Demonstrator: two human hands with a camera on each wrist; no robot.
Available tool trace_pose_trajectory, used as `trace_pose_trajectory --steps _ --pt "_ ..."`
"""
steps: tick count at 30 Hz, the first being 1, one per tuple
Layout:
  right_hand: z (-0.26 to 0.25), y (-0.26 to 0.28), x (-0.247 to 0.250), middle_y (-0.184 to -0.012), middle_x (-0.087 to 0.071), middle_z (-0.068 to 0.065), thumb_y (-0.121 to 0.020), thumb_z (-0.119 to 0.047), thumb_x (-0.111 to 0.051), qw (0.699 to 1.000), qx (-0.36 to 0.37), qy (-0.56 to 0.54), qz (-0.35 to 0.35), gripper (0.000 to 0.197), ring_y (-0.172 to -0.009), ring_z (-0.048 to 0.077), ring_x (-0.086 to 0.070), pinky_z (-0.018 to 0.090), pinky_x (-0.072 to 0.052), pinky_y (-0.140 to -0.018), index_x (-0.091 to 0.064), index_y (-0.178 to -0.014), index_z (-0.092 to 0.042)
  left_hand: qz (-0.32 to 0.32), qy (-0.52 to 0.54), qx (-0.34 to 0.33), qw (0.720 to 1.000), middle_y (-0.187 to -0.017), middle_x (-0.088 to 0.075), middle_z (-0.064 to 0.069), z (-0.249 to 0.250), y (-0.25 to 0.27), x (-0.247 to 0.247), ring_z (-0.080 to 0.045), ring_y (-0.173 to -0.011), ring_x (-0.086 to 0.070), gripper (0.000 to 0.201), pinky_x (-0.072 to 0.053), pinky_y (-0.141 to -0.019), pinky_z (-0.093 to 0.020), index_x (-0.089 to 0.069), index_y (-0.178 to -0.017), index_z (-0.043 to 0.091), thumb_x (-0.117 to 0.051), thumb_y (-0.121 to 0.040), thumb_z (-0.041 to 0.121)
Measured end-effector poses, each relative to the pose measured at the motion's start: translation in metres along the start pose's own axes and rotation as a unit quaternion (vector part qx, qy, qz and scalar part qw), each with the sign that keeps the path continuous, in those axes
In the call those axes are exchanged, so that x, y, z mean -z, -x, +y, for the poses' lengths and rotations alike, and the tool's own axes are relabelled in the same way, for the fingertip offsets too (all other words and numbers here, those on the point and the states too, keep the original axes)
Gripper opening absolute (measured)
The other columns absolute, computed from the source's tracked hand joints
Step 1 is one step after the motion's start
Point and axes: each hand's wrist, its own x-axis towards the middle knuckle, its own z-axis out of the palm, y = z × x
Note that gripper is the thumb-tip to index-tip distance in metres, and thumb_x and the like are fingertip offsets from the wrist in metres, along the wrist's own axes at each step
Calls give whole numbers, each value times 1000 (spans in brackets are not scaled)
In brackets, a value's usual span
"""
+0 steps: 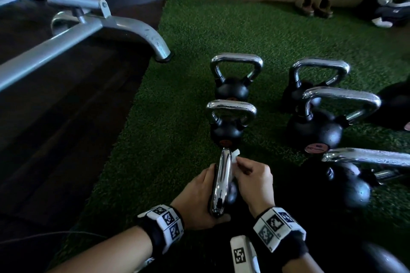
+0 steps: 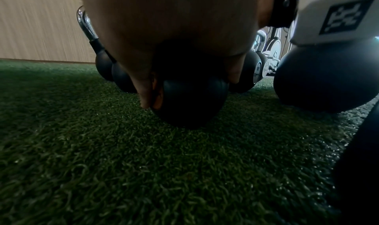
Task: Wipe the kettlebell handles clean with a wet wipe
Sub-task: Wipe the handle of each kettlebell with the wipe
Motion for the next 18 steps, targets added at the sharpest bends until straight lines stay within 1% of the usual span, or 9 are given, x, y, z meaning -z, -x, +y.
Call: trace_pose_trajectory --steps 1,2,3,4,7,9,12,15,18 --pt "1 -1 -1 -99 -79 -8 -88 -25 -79 1000 -7 0 -9 25 -95 7 -74 33 -60 -92 -79 -112 -20 -6 5 8 1000 -162 -29 -3 -1 0 0 -22 -147 -37 125 -37 -119 -38 -18 -163 13 -68 -68 78" --pt "0 -3 -1 -100 -79 -8 -88 -24 -79 1000 -10 -3 -10 25 -97 8 -74 35 -59 -95 -79 -113 -20 -13 4 15 1000 -162 -28 -2 -2 -1 0 -22 -147 -37 127 -39 -118 -40 -17 -163 15 -66 -67 81" --pt "-2 -3 -1 -101 -78 -9 -88 -21 -78 1000 2 -4 -1 24 -98 7 -73 32 -58 -96 -79 -112 -19 -20 4 20 1000 -163 -28 -2 -3 -1 1 -22 -147 -37 128 -40 -118 -40 -16 -163 16 -66 -66 82" --pt "-6 -3 -1 -101 -77 -11 -89 -17 -77 999 30 2 19 22 -98 6 -72 27 -57 -95 -79 -111 -17 -24 8 21 999 -162 -29 -1 -3 -2 3 -21 -146 -39 128 -40 -117 -39 -16 -163 17 -67 -66 82" --pt "-15 7 -1 -99 -73 -17 -89 -3 -73 985 157 28 64 19 -94 -5 -69 10 -52 -85 -81 -104 -13 -29 57 34 997 -153 -37 3 1 -1 15 -19 -138 -48 120 -41 -114 -32 -24 -160 22 -83 -65 67" --pt "-16 17 -2 -96 -71 -19 -87 2 -74 975 212 41 57 20 -92 -7 -68 6 -50 -82 -81 -100 -11 -23 83 32 996 -156 -36 5 -2 0 19 -16 -142 -44 117 -39 -118 -34 -25 -159 28 -88 -66 60" --pt "-17 12 -1 -92 -71 -21 -84 3 -77 969 242 39 32 20 -90 -6 -69 5 -49 -79 -82 -97 -11 -29 87 14 996 -160 -33 6 -9 0 18 -14 -146 -40 114 -39 -119 -38 -24 -158 36 -83 -67 68" --pt "-24 1 5 -89 -71 -20 -81 3 -81 965 255 48 31 21 -90 -3 -70 5 -50 -77 -83 -94 -13 -47 67 18 997 -159 -32 4 -8 -5 21 -16 -144 -41 115 -37 -119 -32 -25 -160 30 -85 -69 65" --pt "-26 16 12 -88 -72 -18 -79 2 -82 958 282 54 24 22 -84 -1 -70 12 -53 -74 -83 -91 -16 -65 63 -1 996 -159 -29 2 -6 -10 26 -17 -146 -37 111 -35 -121 -35 -24 -161 30 -85 -72 60"
